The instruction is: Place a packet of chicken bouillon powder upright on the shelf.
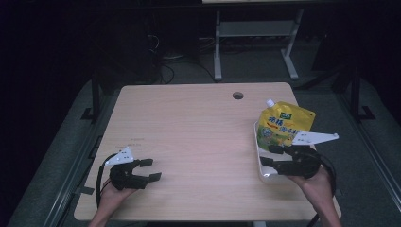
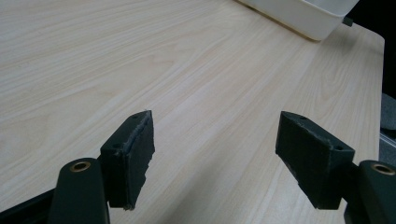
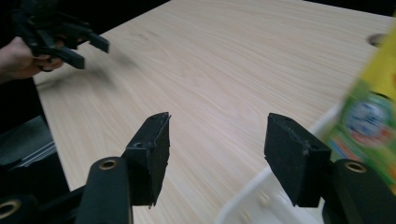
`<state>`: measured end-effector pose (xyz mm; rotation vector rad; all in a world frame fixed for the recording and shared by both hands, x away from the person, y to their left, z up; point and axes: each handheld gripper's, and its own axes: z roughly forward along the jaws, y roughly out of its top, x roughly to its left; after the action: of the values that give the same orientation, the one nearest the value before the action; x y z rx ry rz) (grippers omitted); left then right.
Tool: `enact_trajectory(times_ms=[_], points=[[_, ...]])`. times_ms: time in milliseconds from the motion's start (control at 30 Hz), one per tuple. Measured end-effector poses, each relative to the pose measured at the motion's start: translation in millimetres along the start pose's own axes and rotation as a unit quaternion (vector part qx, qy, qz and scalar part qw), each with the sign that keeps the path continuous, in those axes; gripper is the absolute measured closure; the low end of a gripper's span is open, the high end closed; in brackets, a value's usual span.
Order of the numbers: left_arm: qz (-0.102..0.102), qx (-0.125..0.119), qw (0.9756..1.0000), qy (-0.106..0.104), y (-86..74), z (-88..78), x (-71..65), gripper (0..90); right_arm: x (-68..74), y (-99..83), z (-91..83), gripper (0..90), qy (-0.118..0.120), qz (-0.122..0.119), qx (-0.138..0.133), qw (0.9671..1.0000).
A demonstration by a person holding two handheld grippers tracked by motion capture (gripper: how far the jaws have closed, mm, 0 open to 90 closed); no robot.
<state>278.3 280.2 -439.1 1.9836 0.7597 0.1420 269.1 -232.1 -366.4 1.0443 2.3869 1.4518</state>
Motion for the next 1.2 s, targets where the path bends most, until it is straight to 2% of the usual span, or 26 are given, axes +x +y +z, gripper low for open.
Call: enact_trajectory(times_ms=[267, 300, 500, 900, 1200], points=[[0.000, -0.001, 1.0000, 0.001, -0.2, -2.2, 0.9, 27.6, 28.7, 15.6, 33.4, 35.7, 0.028, -0.034, 0.021, 0.9988], [0.000, -0.001, 1.0000, 0.001, -0.2, -2.2, 0.9, 27.6, 34.7, 18.2, 41.7, 35.0, 0.038, -0.041, 0.027, 0.9981], [0.001, 0.000, 1.0000, 0.001, -0.3, -2.6, 1.2, 27.5, 51.9, 24.5, 70.7, 33.5, 0.062, -0.059, 0.047, 0.9952], [0.000, -0.002, 1.0000, 0.000, -0.6, -4.1, 2.2, 27.4, 67.9, 27.6, 106.1, 32.2, 0.089, -0.069, 0.072, 0.9911], [0.003, 0.003, 1.0000, 0.000, -1.5, -3.3, 2.0, 27.3, 78.9, 19.3, 130.4, 31.2, 0.106, -0.074, 0.088, 0.9877]])
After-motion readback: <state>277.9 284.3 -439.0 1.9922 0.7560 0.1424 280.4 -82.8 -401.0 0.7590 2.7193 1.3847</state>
